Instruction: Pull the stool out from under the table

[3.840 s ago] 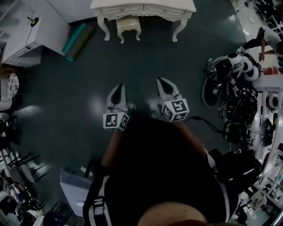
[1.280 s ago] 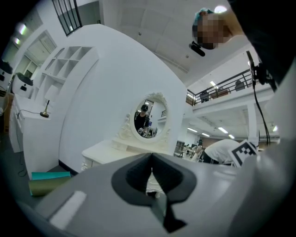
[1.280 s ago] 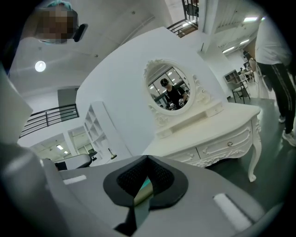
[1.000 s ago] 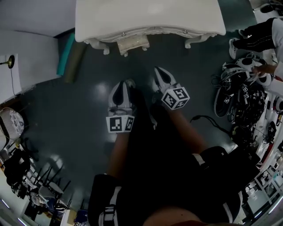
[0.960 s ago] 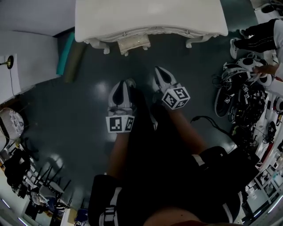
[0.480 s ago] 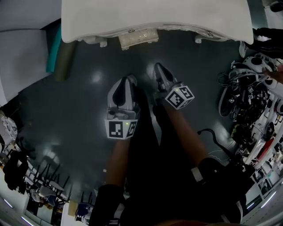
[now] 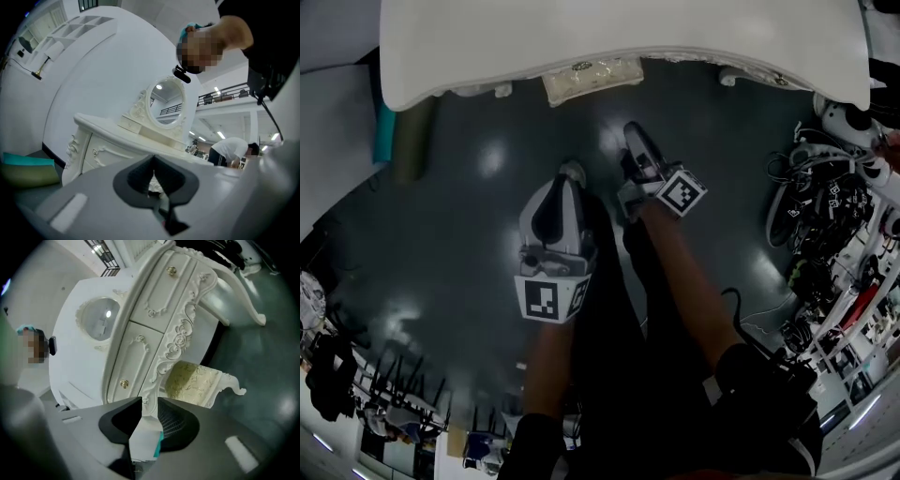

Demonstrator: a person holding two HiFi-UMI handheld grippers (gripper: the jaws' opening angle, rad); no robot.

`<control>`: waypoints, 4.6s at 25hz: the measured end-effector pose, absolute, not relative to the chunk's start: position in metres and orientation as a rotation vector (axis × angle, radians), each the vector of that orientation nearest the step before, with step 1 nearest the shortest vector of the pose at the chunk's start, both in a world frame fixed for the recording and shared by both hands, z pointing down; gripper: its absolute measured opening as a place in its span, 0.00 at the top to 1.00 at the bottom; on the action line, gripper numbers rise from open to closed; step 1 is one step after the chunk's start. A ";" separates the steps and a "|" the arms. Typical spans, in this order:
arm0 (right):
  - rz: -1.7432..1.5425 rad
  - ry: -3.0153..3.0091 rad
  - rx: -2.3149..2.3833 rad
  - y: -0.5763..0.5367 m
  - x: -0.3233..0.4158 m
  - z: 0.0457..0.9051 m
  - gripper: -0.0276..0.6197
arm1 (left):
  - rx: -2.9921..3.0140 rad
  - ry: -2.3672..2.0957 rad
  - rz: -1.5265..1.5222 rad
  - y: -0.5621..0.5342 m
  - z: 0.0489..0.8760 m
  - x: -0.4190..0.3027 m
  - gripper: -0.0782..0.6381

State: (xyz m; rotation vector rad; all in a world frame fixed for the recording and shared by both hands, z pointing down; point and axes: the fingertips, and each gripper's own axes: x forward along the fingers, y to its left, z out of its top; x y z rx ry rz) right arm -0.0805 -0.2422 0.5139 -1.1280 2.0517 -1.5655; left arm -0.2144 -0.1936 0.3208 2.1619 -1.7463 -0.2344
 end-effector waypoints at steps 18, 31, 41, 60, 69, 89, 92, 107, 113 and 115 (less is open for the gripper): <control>-1.757 1.685 -1.052 -0.287 -0.083 0.695 0.39 | 2.192 -1.641 -0.247 -0.236 0.404 -0.222 0.88; -1.756 1.676 -1.012 -0.313 -0.095 0.748 0.18 | 2.178 -1.595 -0.251 -0.243 0.435 -0.230 0.88; -1.731 1.658 -1.031 -0.336 -0.105 0.761 0.04 | 2.154 -1.616 -0.253 -0.253 0.436 -0.243 0.88; -1.690 1.655 -0.984 -0.362 -0.101 0.759 0.19 | 2.154 -1.645 -0.260 -0.246 0.435 -0.238 0.88; -1.690 1.654 -0.953 -0.368 -0.104 0.757 0.21 | 2.158 -1.641 -0.252 -0.239 0.436 -0.225 0.88; -1.692 1.651 -0.941 -0.329 -0.085 0.758 0.24 | 2.169 -1.675 -0.273 -0.211 0.426 -0.201 0.88; -1.693 1.653 -0.934 -0.314 -0.076 0.757 0.24 | 2.172 -1.678 -0.273 -0.200 0.424 -0.190 0.88; -1.706 1.674 -0.910 -0.242 -0.042 0.756 0.24 | 2.176 -1.711 -0.291 -0.154 0.416 -0.145 0.88; -1.732 1.681 -0.880 -0.200 -0.021 0.758 0.24 | 2.163 -1.745 -0.305 -0.122 0.417 -0.126 0.88; -1.737 1.689 -0.873 -0.187 -0.014 0.758 0.24 | 2.158 -1.774 -0.326 -0.111 0.413 -0.120 0.88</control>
